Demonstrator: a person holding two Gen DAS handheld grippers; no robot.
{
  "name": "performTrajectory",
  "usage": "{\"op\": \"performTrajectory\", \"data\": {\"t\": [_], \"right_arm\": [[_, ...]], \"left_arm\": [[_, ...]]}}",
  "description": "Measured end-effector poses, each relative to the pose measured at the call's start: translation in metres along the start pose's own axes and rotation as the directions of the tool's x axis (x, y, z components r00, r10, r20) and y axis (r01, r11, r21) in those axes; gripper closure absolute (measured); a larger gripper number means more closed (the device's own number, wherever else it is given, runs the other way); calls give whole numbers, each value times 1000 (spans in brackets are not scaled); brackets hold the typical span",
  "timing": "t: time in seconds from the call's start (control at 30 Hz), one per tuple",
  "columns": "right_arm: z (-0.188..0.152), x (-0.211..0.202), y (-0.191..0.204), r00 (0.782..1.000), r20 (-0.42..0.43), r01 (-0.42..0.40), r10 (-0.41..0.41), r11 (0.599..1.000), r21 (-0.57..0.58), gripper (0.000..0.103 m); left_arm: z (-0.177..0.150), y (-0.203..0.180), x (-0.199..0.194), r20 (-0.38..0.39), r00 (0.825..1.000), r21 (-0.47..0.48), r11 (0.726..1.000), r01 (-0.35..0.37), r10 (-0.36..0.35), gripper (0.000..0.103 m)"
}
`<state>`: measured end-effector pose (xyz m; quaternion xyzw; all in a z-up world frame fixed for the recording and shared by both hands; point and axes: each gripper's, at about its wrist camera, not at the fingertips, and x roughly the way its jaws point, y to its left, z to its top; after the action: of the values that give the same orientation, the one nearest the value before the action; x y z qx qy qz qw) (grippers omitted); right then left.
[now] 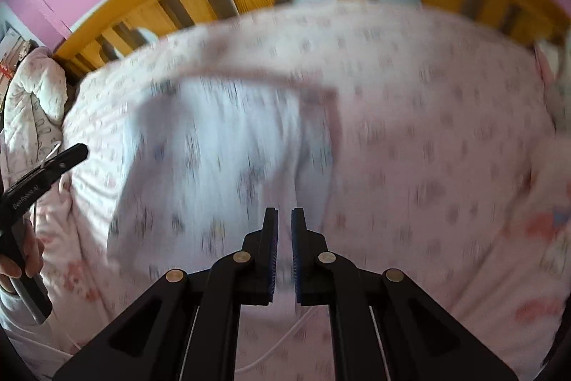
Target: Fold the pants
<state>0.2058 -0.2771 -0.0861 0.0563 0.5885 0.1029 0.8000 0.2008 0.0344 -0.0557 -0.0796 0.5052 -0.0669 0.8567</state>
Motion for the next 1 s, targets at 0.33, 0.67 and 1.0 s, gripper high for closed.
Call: {"op": "performTrajectory", "data": {"t": [0.33, 0.67, 1.0], "right_arm": [[-46, 7, -15, 998, -56, -2, 5, 999, 47, 97], [-70, 11, -4, 997, -73, -11, 14, 999, 45, 30], [-70, 43, -7, 998, -66, -12, 18, 996, 86, 30]], "left_arm": [[-40, 17, -21, -7, 999, -11, 999, -42, 42, 74], [-74, 36, 9, -169, 985, -87, 996, -35, 20, 43], [-95, 55, 46, -282, 959, -169, 984, -63, 13, 43]]}}
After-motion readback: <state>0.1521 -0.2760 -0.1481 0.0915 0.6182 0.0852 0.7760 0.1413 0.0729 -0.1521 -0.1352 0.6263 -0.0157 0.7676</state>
